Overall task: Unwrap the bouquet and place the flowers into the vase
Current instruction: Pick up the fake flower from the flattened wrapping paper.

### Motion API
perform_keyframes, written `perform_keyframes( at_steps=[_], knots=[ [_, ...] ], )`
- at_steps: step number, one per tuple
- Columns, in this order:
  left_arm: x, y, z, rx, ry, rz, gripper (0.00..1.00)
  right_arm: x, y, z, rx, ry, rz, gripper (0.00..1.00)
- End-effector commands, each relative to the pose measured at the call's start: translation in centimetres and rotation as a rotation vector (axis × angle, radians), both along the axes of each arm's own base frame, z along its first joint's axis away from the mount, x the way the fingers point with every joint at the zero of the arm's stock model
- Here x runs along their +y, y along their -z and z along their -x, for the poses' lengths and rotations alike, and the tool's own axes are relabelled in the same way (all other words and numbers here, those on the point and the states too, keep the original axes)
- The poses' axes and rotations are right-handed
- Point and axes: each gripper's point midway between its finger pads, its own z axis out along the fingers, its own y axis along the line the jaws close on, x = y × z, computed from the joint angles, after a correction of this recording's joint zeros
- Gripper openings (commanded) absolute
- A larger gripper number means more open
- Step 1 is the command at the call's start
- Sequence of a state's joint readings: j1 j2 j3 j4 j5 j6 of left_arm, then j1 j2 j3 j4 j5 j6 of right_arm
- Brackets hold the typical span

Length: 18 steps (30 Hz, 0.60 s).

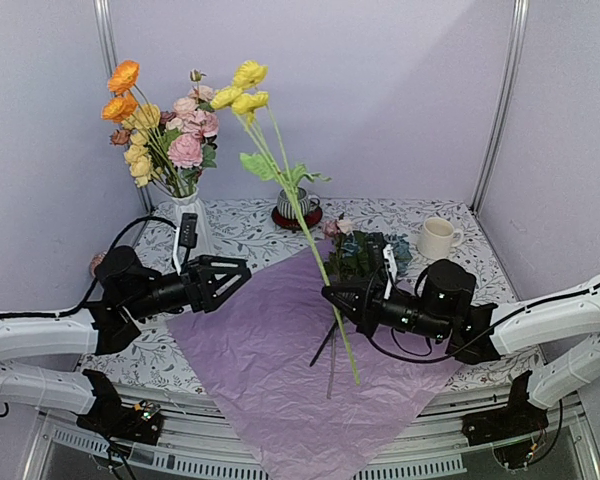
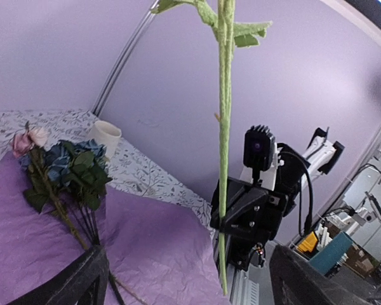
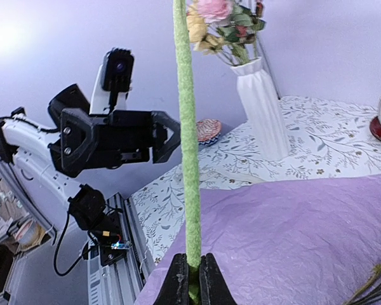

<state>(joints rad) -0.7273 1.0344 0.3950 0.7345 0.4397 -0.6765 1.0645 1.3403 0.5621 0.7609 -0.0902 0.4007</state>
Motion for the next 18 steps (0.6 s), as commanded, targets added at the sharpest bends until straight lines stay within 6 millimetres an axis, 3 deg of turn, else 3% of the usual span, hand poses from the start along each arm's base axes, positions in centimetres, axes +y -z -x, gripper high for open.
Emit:
perform_keyframes(
  at_steps=[1,5,18],
  knots=[
    [-0.4,-5.3,1.6,-0.183,0.021,0.125,0.89,1.5,-3.5,2.4,-0.144,-0.096,-0.061,0.04],
    [-0.6,-6.9,2.4,-0.239,0.032,0.182,0.85,2.6,-3.6,3.6,-0.164,-0.147,-0.068,0.04],
    [-0.9,-9.5,3.4,-0.34,0.042,0.333,0.72,5.4,-3.3,5.7,-0.182,-0.265,-0.059,0.04]
  ],
)
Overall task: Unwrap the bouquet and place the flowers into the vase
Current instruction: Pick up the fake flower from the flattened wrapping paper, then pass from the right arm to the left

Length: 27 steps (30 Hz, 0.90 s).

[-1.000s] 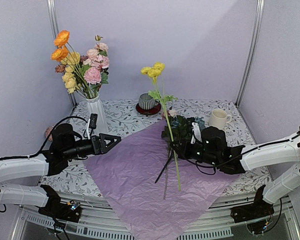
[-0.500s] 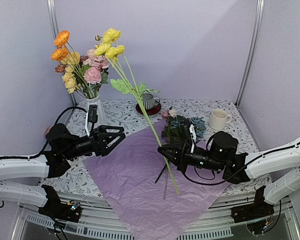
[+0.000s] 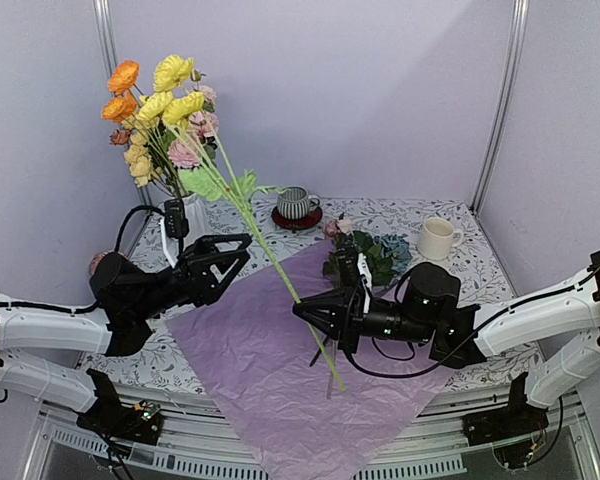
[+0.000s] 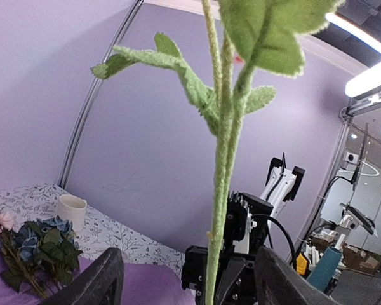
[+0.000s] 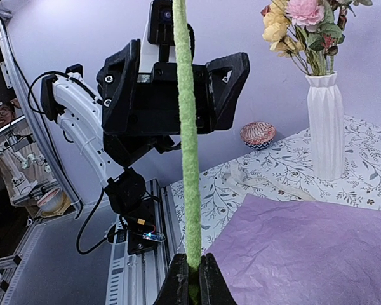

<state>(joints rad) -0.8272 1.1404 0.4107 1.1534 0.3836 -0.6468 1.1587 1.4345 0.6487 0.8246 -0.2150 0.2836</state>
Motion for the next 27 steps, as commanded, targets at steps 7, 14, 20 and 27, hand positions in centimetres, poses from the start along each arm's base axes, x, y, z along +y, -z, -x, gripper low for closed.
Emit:
perform_keyframes(
  at_steps=[7,14,20,27],
  knots=[
    [0.0,-3.7,1.1,-0.105,0.017,0.114,0.6,2.1,-1.1,1.1,-0.032,-0.072,-0.036,0.04],
    [0.1,-4.0,1.2,-0.109,0.009,0.116,0.37,2.4,-0.8,1.1,-0.022,-0.076,-0.031,0.04],
    [-0.1,-4.0,1.0,-0.095,0.007,0.081,0.0,2.0,-1.2,1.1,-0.02,-0.066,-0.04,0.2],
    [1.0,-3.6,-0.6,-0.046,-0.127,-0.042,0.0,-0.1,-3.6,1.1,-0.032,-0.015,-0.086,0.61]
  ],
)
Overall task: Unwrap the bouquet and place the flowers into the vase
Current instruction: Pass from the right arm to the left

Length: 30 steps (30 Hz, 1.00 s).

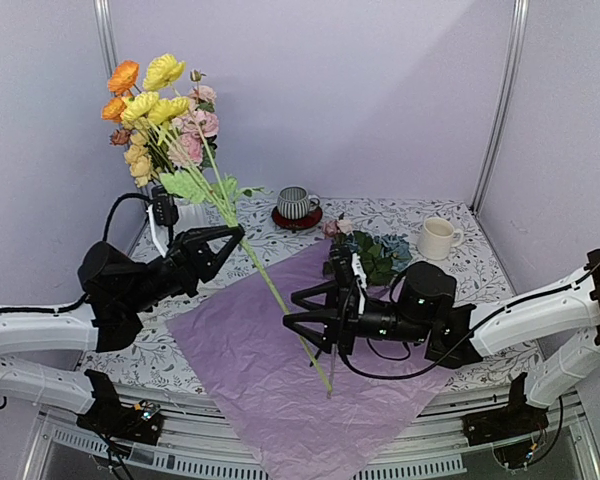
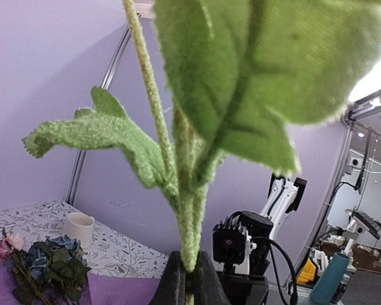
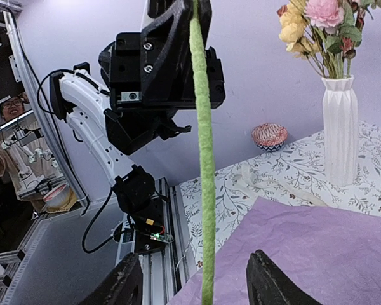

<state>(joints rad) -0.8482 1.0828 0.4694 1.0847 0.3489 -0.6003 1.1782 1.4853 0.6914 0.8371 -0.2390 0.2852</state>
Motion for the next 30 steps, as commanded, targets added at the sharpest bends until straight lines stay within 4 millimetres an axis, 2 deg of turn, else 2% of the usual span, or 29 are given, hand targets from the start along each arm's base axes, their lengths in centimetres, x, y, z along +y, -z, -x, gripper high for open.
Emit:
perform_keyframes(
  at_steps=[1,5,6,8,11,14,17,21,26,30],
  knots=[
    [1.2,-0.5,-1.4,0.023,-0.137,-0.091,0.0,-1.9,-4.2,0.4,-0.031,0.031,-0.092,0.62],
    [3.9,-0.9,-3.0,0.063,-0.28,-0.16,0.0,-3.1,-7.2,1.0,-0.012,0.019,-0.123,0.67],
    [4.7,-1.0,-3.4,0.075,-0.312,-0.173,0.0,-3.8,-8.7,1.2,-0.004,0.022,-0.153,0.69],
    [6.3,-1.3,-4.1,0.083,-0.38,-0.201,0.0,-5.1,-10.6,1.4,0.041,0.033,-0.196,0.79],
    [8.9,-1.5,-5.6,0.1,-0.512,-0.261,0.0,-7.6,-13.6,1.8,0.117,0.049,-0.278,1.0],
    [11.3,-2.4,-6.7,0.102,-0.626,-0.319,0.0,-10.1,-16.6,3.2,0.125,0.013,-0.344,0.99],
    [12.7,-4.5,-6.9,0.068,-0.688,-0.344,0.0,-12.5,-18.6,3.3,0.183,0.035,-0.41,0.99],
    [14.1,-6.2,-7.0,0.041,-0.767,-0.383,0.0,-15.1,-20.4,3.3,0.253,0.061,-0.494,0.99],
    [16.0,-7.5,-7.2,0.02,-0.875,-0.39,0.0,-18.7,-20.9,1.8,0.271,0.199,-0.587,0.99],
    [15.9,-8.2,-7.1,-0.008,-0.873,-0.38,0.0,-19.7,-20.9,1.0,0.303,0.257,-0.6,0.99]
  ],
)
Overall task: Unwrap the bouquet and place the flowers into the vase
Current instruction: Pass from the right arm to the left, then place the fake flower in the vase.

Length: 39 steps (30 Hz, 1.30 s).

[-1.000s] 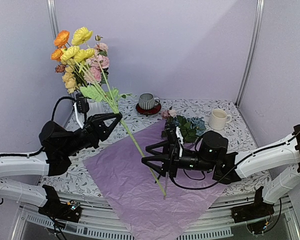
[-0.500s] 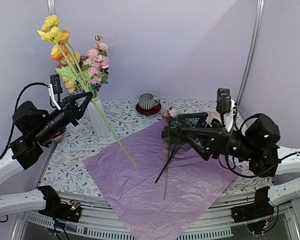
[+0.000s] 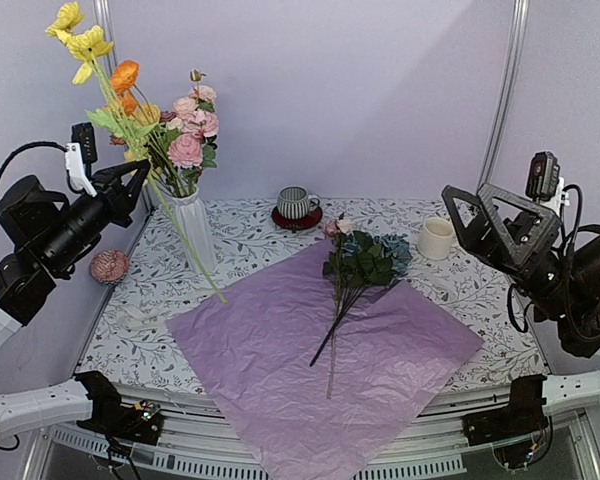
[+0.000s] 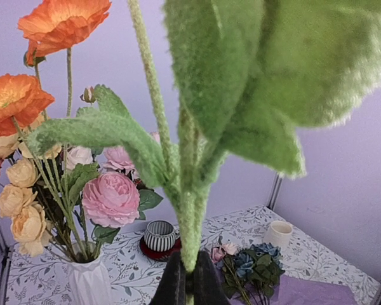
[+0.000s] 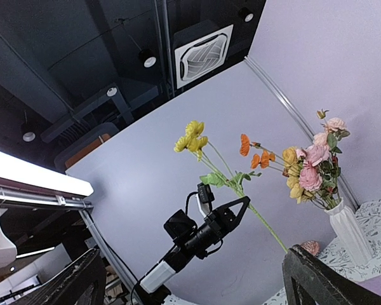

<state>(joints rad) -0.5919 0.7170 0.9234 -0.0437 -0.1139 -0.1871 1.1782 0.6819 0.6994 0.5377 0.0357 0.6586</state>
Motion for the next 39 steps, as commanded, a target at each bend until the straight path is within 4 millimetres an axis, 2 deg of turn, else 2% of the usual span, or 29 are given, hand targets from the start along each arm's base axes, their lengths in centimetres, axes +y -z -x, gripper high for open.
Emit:
perform_keyframes(
  at_steps=[1,3,8,11,15,18,26,33,39],
  knots=[
    [0.9,-0.8,-0.1,-0.027,-0.045,-0.035,0.0,-0.8,1.5,-2.3,0.138,0.095,0.005,0.99],
    [0.5,-0.9,-0.3,-0.032,-0.035,-0.037,0.0,-0.9,1.7,-2.3,0.185,0.073,-0.012,0.99],
    [-0.1,-1.0,-0.9,-0.027,-0.023,-0.052,0.0,-0.9,1.2,-1.3,0.149,0.025,-0.015,0.99],
    [0.0,-1.1,-1.0,-0.03,-0.031,-0.051,0.0,-1.9,0.9,-1.2,0.142,0.041,-0.035,0.99],
    [0.4,-1.0,-1.2,-0.035,-0.057,-0.045,0.0,-4.3,0.6,-1.1,0.138,0.085,-0.081,0.99],
    [0.7,-1.0,-1.3,-0.044,-0.077,-0.043,0.0,-5.0,1.2,-1.4,0.141,0.133,-0.048,0.99],
    [1.7,-1.2,-1.8,-0.06,-0.143,-0.054,0.0,-1.6,3.2,-0.6,0.004,0.111,0.147,0.99],
    [2.9,-5.6,-0.5,-0.184,-0.179,-0.018,0.0,0.9,5.5,-1.8,-0.02,0.143,0.268,0.99],
    [3.7,-8.2,-0.3,-0.229,-0.225,-0.033,0.0,3.0,7.0,-2.7,-0.064,0.174,0.364,0.99]
  ],
)
